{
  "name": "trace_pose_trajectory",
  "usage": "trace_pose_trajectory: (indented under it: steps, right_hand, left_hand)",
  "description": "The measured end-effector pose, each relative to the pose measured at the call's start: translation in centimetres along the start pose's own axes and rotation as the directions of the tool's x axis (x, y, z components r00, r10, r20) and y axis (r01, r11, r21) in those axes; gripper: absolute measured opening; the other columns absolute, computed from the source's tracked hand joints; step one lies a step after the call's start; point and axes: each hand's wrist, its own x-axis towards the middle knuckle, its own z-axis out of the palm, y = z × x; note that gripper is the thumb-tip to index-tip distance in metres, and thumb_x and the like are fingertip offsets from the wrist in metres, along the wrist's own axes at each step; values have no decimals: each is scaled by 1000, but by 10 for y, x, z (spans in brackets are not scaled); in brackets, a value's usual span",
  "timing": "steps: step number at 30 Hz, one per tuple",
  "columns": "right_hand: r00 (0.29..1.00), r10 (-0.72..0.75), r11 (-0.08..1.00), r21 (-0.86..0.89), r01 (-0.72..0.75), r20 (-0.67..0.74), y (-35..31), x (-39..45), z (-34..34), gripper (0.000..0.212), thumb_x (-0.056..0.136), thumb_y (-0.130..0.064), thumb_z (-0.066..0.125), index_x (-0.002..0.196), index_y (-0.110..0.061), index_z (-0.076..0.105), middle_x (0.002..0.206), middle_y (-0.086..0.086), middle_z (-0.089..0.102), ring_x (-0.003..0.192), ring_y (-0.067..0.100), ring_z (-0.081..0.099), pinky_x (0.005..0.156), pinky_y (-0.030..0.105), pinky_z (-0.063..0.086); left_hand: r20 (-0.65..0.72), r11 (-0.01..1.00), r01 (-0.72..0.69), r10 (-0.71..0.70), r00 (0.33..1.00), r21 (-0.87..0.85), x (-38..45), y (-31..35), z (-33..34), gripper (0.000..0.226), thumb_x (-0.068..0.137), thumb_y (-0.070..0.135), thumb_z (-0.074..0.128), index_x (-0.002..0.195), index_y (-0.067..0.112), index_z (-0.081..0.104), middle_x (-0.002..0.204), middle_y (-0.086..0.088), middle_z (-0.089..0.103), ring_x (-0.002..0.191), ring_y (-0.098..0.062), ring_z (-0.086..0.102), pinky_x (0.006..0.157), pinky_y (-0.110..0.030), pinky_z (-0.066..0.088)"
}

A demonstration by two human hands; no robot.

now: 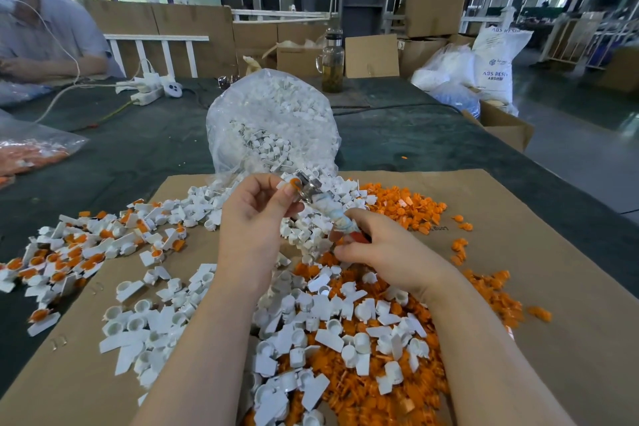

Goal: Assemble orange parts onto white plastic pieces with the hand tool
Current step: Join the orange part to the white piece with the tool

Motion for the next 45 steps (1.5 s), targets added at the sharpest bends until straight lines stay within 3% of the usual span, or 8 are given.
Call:
trace_pose_trajectory:
  steps: [13,16,19,24,28,32,36,45]
  right_hand:
    - [1000,4,1000,17,-4,-17,-6,0,4,31,91,-25,64,105,2,59,104,27,62,95,43,60,88,59,47]
    - [1000,28,1000,-5,-28,-9,-4,-1,2,29,90,-25,64,103,0,60,103,25,63,95,41,61,89,57,48]
    - [992,11,999,31,-7,-129,0,2,6,25,91,-27,63,97,-2,62,92,21,66,85,34,64,84,51,53]
    - [908,-89,991,54,122,-409,-2,7,11,12,91,-31,65,80,-29,60,64,-12,55,61,-2,53,57,11,43]
    - [869,-138,987,6,159,-475,-3,9,15,7,89,-37,67,85,-33,62,71,-11,61,70,3,58,57,17,45]
    - [867,-113,994,-42,106,-485,-1,13,20,31,88,-43,66,106,-17,66,76,-15,57,68,1,53,60,16,36]
    - [858,-118,993,-63,101,-499,-1,13,21,12,90,-36,67,89,-26,60,66,-17,52,66,-10,53,54,8,37]
    - [876,-116,993,-54,103,-468,-2,12,20,15,91,-37,65,81,-31,56,61,-17,54,62,-7,52,50,11,36]
  left_hand:
    - [-64,999,34,-36,997,-38,-3,6,5,12,93,5,63,82,11,62,64,11,66,61,-5,65,63,-15,53]
    - [-116,992,72,-84,990,-106,-1,6,1,10,93,6,64,84,11,63,66,8,67,62,-8,65,66,-18,55]
    - [-97,997,69,-64,993,45,-2,4,1,10,91,10,68,83,13,63,65,9,68,63,-8,67,66,-20,54]
    - [-42,904,60,-47,998,423,-9,0,15,14,89,23,72,80,23,61,71,3,72,72,-14,71,72,-36,56]
    - [-13,869,24,-21,1000,495,-12,0,19,14,89,25,72,80,23,61,73,4,71,72,-13,69,67,-29,55]
    - [-19,858,31,-25,999,513,-13,1,20,13,90,24,70,80,24,62,74,5,71,71,-12,68,61,-22,51]
    - [-7,858,16,-14,1000,513,-14,3,20,14,90,24,71,80,26,61,75,5,71,71,-10,67,62,-23,52]
    - [6,847,-19,18,1000,531,-16,3,21,16,91,24,70,79,29,59,74,6,70,72,-11,66,62,-21,52]
